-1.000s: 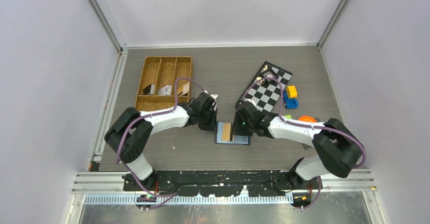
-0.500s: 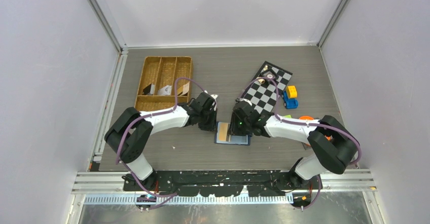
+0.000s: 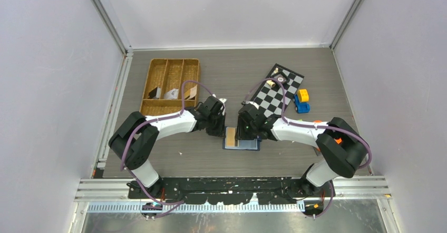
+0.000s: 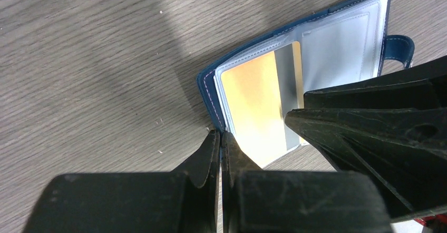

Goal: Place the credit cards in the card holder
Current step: Insert the credit card into the card holder.

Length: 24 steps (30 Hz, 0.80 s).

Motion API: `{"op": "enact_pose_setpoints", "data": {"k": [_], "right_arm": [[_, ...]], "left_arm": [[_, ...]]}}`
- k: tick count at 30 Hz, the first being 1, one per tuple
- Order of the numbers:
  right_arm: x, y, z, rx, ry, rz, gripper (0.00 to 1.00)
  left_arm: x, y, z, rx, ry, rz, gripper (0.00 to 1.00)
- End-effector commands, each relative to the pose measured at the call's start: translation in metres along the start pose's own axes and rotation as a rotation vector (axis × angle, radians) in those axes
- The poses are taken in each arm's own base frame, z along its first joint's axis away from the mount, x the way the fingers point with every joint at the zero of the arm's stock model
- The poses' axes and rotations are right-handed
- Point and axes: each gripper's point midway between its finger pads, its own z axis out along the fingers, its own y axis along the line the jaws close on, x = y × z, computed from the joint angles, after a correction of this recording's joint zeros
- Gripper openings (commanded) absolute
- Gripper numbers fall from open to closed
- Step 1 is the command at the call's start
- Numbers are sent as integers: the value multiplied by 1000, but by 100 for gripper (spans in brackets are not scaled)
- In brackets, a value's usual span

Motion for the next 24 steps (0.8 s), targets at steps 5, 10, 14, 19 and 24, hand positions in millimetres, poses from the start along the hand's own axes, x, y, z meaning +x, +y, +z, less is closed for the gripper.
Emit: {"op": "enact_pose_setpoints", "data": {"k": [5, 10, 14, 19, 24], "right_arm": [[-26, 23, 2, -41, -68, -43, 33], [-28, 23, 6, -37, -66, -52, 38], [-36, 32, -7, -65, -84, -61, 42], [-40, 21, -38, -35, -138, -70, 57], [-34, -4, -58, 58, -148, -83, 65]], "left_arm": [[-7, -6, -5, 24, -24, 61, 0], [-11, -9, -7, 46, -35, 124, 0], [-10, -6, -8, 33, -31, 127, 0], [-8, -1, -8, 0, -34, 88, 0], [-11, 1, -11, -12, -58, 75, 0]]}}
